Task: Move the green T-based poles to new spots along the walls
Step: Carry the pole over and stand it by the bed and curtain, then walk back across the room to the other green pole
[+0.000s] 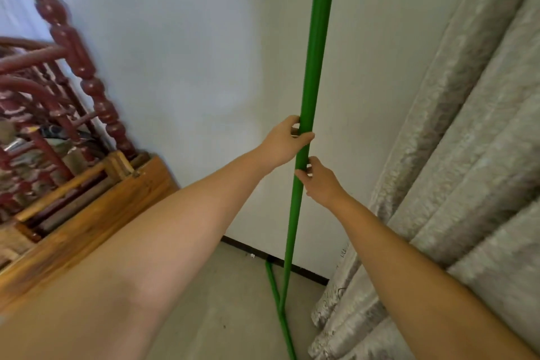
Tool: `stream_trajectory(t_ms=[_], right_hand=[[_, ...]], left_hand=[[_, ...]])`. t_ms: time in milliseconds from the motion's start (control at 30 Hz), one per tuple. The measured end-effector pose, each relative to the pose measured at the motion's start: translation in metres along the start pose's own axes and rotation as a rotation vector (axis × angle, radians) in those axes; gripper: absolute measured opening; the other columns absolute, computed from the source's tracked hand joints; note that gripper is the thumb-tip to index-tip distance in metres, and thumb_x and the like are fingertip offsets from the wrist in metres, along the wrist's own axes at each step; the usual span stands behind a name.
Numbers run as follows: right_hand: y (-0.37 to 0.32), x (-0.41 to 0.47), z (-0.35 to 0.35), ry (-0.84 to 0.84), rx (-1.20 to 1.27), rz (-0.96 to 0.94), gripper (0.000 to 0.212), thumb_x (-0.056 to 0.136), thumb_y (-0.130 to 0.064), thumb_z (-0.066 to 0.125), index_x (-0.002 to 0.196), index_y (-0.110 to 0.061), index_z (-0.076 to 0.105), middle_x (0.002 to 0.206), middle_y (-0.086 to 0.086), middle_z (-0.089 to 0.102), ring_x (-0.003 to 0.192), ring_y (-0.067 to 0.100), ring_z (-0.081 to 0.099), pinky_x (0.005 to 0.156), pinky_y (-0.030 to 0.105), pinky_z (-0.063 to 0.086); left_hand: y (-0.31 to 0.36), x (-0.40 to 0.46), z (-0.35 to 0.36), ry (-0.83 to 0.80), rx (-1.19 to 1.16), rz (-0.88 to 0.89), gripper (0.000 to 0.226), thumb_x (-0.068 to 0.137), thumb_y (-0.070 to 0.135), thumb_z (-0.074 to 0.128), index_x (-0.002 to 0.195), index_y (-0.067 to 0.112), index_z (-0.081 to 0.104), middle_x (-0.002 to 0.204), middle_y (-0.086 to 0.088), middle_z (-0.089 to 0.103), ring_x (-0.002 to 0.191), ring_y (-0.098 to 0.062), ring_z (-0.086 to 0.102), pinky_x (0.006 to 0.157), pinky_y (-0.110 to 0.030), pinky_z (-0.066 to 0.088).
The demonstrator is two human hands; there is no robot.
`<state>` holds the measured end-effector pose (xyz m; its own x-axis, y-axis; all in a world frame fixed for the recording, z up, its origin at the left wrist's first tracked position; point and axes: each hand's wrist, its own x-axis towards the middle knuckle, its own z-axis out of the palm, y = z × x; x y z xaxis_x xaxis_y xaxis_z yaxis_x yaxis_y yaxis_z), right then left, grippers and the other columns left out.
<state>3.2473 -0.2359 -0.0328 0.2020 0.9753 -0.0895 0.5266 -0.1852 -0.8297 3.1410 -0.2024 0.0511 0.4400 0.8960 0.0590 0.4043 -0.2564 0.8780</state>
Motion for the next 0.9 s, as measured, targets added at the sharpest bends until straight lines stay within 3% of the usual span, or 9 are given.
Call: stream_trajectory(t_ms=[100, 267, 333, 467, 633, 700, 800, 900], right_hand=[[0.0, -0.016, -0.001, 0.048, 0.025, -0.006, 0.061, 0.088, -0.034, 0.051, 0.139, -0.017, 0.022, 0.142, 0.015, 0.039, 0.124, 0.029, 0.045, 0.096, 0.036, 0.04], [-0.007, -0.079, 0.02, 0.117, 0.134, -0.194, 0.06, 0.087, -0.03, 0.053, 0.139, -0.025, 0.023, 0.142, 0.007, 0.037, 0.124, 0.014, 0.038, 0.098, 0.028, 0.033], [-0.005, -0.111, 0.041, 0.014, 0.165, -0.27, 0.056, 0.087, -0.03, 0.053, 0.136, -0.029, 0.026, 0.141, 0.0, 0.039, 0.127, 0.01, 0.037, 0.105, 0.028, 0.031], [0.006, -0.17, 0.097, -0.349, 0.122, -0.337, 0.059, 0.079, -0.042, 0.049, 0.134, -0.033, 0.029, 0.137, -0.008, 0.041, 0.125, 0.002, 0.039, 0.108, 0.03, 0.033], [0.025, -0.231, 0.157, -0.782, 0.055, -0.333, 0.043, 0.082, -0.046, 0.048, 0.119, -0.056, 0.027, 0.126, -0.027, 0.041, 0.119, -0.004, 0.042, 0.101, 0.027, 0.037], [0.042, -0.248, 0.159, -0.787, 0.065, -0.304, 0.042, 0.084, -0.041, 0.05, 0.117, -0.055, 0.029, 0.127, -0.026, 0.042, 0.116, -0.005, 0.044, 0.099, 0.027, 0.039], [0.062, -0.281, 0.177, -0.928, 0.03, -0.275, 0.041, 0.085, -0.032, 0.054, 0.117, -0.049, 0.033, 0.128, -0.019, 0.046, 0.112, -0.008, 0.047, 0.097, 0.028, 0.043], [0.074, -0.315, 0.192, -0.972, 0.003, -0.246, 0.042, 0.083, -0.023, 0.058, 0.112, -0.046, 0.038, 0.123, -0.018, 0.05, 0.108, -0.013, 0.048, 0.093, 0.029, 0.046]], left_hand=[[-0.011, -0.037, -0.018, -0.018, -0.016, -0.004, 0.048, 0.089, 0.032, 0.052, 0.133, 0.021, 0.037, 0.129, -0.011, 0.053, 0.115, -0.021, 0.052, 0.098, -0.036, 0.044], [-0.059, -0.14, -0.054, 0.137, -0.046, -0.004, 0.032, 0.087, 0.031, 0.054, 0.118, 0.034, 0.045, 0.114, -0.004, 0.063, 0.102, -0.014, 0.058, 0.099, -0.041, 0.045], [-0.077, -0.195, -0.064, 0.2, -0.038, -0.04, 0.029, 0.088, 0.028, 0.053, 0.115, 0.036, 0.046, 0.11, -0.002, 0.065, 0.1, -0.01, 0.06, 0.095, -0.032, 0.046], [-0.104, -0.314, -0.062, 0.36, -0.061, -0.222, 0.024, 0.086, 0.028, 0.052, 0.107, 0.037, 0.049, 0.103, 0.002, 0.065, 0.095, -0.003, 0.061, 0.083, -0.018, 0.05], [-0.135, -0.452, -0.022, 0.678, -0.122, -0.532, 0.025, 0.086, 0.019, 0.055, 0.098, 0.04, 0.053, 0.091, 0.006, 0.067, 0.091, -0.006, 0.063, 0.082, -0.022, 0.051], [-0.136, -0.478, -0.004, 0.744, -0.16, -0.595, 0.02, 0.085, 0.026, 0.058, 0.095, 0.044, 0.056, 0.097, 0.015, 0.065, 0.09, -0.005, 0.063, 0.081, -0.021, 0.051], [-0.135, -0.535, 0.023, 0.961, -0.224, -0.736, 0.016, 0.076, 0.041, 0.056, 0.088, 0.051, 0.056, 0.096, 0.014, 0.066, 0.085, -0.006, 0.066, 0.076, -0.023, 0.054], [-0.138, -0.584, 0.045, 1.098, -0.233, -0.835, 0.036, 0.087, 0.014, 0.056, 0.086, 0.05, 0.056, 0.094, 0.017, 0.067, 0.079, -0.004, 0.066, 0.071, -0.015, 0.052]])
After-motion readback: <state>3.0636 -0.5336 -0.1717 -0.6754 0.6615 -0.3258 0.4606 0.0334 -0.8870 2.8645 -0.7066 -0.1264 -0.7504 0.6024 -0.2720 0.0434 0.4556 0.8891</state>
